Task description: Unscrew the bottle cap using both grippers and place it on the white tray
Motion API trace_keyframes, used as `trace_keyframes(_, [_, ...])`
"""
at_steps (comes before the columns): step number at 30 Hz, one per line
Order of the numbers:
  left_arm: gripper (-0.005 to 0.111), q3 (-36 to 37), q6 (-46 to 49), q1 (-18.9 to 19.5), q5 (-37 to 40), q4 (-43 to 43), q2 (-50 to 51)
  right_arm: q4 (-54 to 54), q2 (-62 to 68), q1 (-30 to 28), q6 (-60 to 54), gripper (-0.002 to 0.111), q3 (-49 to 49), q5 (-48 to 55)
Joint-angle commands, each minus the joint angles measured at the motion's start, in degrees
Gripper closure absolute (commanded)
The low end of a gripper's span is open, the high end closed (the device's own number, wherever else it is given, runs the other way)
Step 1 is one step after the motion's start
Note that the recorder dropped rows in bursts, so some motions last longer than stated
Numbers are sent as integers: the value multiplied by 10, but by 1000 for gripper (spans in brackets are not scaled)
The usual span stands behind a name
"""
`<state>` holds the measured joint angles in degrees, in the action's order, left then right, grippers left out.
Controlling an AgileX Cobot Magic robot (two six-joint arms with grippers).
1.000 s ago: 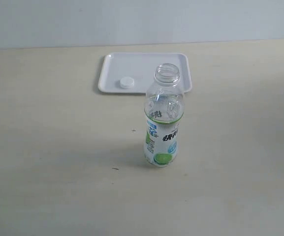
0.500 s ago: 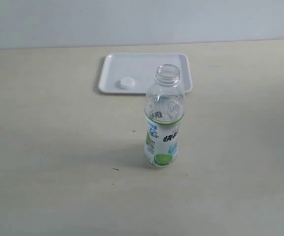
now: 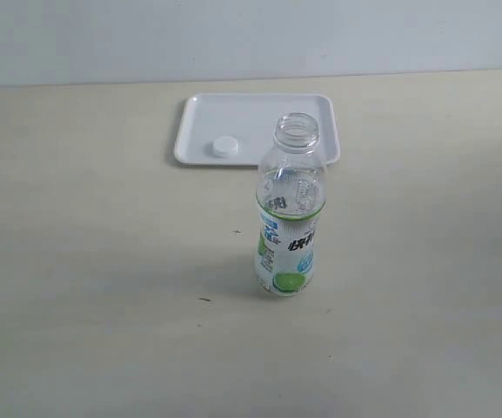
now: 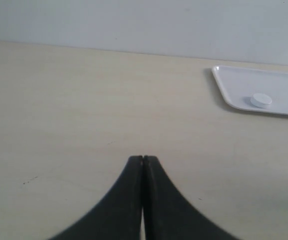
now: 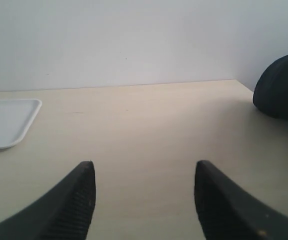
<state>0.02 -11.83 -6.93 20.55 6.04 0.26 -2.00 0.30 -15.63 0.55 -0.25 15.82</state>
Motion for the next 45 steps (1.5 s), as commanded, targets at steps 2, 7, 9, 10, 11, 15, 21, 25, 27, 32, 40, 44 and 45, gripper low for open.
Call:
trace_keyframes(2, [107,0,-5,-16,-3,0,-3,1,-3,3,-5,52,3,0])
trace_keyframes(7, [107,0,-5,-23,-3,0,-3,1,-3,3,-5,52,3,0])
trace_keyframes(9, [107,0,-5,-23,-3,0,-3,1,-3,3,-5,52,3,0])
trace_keyframes(10, [107,0,-5,-23,-3,0,-3,1,-3,3,-5,52,3,0])
trace_keyframes(11, [107,0,-5,-23,-3,0,-3,1,-3,3,-5,52,3,0])
trace_keyframes(15, [107,0,-5,-23,-3,0,-3,1,-3,3,-5,52,3,0])
trace_keyframes(21, [107,0,-5,-23,-3,0,-3,1,-3,3,-5,52,3,0])
trace_keyframes(25, [107,0,-5,-23,-3,0,-3,1,-3,3,-5,52,3,0])
trace_keyframes(27, [107,0,-5,-23,-3,0,-3,1,-3,3,-5,52,3,0])
trace_keyframes(32, [107,0,-5,-23,-3,0,-3,1,-3,3,-5,52,3,0])
trace_keyframes(40, [107,0,-5,-23,-3,0,-3,1,-3,3,-5,52,3,0])
trace_keyframes(44, [107,0,-5,-23,-3,0,-3,1,-3,3,-5,52,3,0])
trace_keyframes(45, [107,0,-5,-23,-3,0,-3,1,-3,3,-5,52,3,0])
